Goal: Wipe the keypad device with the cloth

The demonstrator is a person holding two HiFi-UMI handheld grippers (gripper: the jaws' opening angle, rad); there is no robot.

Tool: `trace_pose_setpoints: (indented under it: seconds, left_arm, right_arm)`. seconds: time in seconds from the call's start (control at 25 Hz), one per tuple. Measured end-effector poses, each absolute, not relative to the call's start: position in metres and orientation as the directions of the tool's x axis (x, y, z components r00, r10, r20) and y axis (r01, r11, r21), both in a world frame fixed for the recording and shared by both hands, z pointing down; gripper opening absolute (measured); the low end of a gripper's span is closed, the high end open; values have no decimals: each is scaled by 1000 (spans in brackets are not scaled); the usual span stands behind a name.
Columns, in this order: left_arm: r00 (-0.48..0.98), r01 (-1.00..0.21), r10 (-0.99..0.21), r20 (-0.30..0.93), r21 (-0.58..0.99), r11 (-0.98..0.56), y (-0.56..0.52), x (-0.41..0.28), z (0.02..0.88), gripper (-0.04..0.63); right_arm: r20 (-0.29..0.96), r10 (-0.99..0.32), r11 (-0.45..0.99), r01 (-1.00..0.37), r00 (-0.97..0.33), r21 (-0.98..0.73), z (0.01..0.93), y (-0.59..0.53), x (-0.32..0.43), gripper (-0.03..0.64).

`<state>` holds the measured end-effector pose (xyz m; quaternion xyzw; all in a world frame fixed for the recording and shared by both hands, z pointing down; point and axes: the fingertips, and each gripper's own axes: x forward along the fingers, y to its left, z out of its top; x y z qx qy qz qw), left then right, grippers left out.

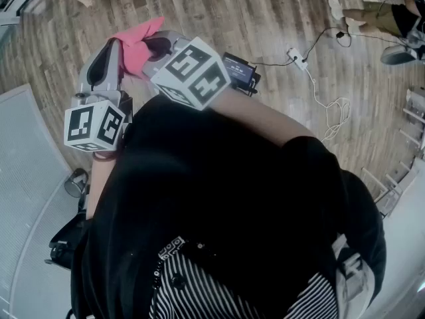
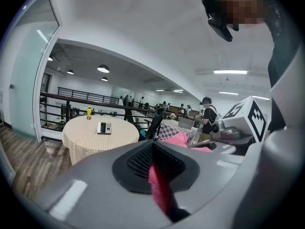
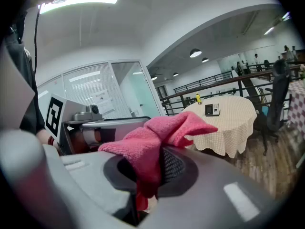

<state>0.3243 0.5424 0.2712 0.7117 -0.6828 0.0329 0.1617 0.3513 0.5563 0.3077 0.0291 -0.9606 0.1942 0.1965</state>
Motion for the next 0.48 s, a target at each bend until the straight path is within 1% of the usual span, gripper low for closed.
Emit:
trace_pose_setpoints:
  seconds: [0.2,0.36,0.48]
  left_arm:
    - [69,-980,-967,246,196,-20,550,327,272,4]
    - [81,-972,-974,211,232,-31,550,330,266,5]
    - [83,-972,-976,200,231,-35,547,331,263,5]
  right_arm:
    - [383,25,926,-123,-924,-358,310,561,350,61]
    - [357,30,927,-108,-934,-360,303,561,353,61]
    - [344,31,927,-101,-939,-361,300,558,354,61]
